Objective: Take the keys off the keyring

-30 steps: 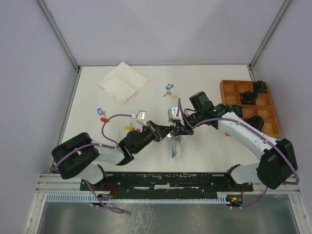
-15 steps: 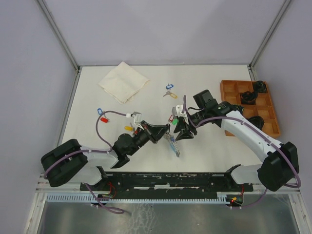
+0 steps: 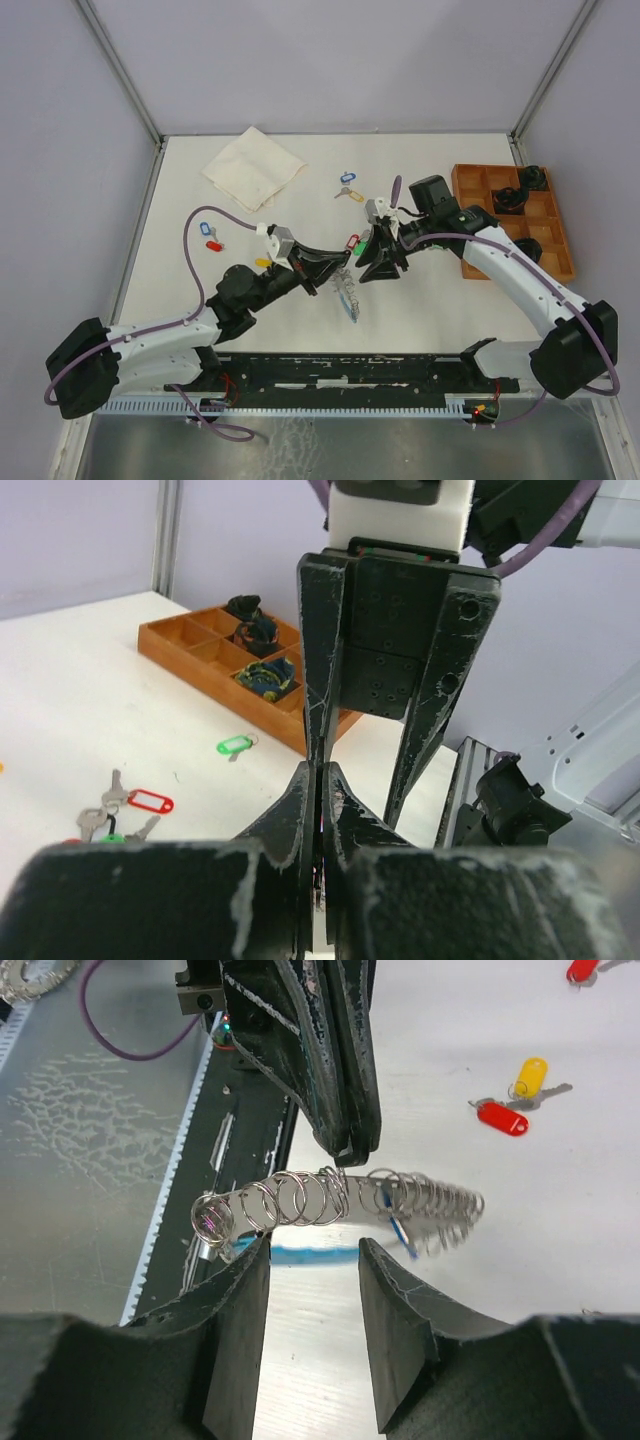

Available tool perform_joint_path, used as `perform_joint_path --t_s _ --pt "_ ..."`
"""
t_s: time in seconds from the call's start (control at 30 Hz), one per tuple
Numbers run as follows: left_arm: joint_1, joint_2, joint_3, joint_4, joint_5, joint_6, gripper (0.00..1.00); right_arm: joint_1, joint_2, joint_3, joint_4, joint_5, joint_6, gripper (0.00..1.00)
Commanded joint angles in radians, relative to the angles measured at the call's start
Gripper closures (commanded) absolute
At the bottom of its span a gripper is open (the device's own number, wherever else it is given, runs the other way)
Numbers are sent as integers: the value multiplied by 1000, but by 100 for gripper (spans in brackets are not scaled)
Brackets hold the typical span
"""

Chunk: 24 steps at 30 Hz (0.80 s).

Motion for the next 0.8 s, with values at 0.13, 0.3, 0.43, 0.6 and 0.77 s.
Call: perform_joint_path --t_s 0.13,0.3,0.43,0.6,0.77 --pt "-3 -55 97 -55 93 124 97 0 -50 31 133 -107 153 53" --pt "-2 -42 115 -44 104 124 97 5 -50 11 171 -102 182 54" --pt "-2 -31 122 -25 103 112 97 29 -47 10 138 -97 142 60" --pt "-3 -35 108 10 72 90 97 58 -37 -6 138 -72 121 64" --pt "-2 -40 86 51 41 65 97 79 -28 -13 152 -77 124 74"
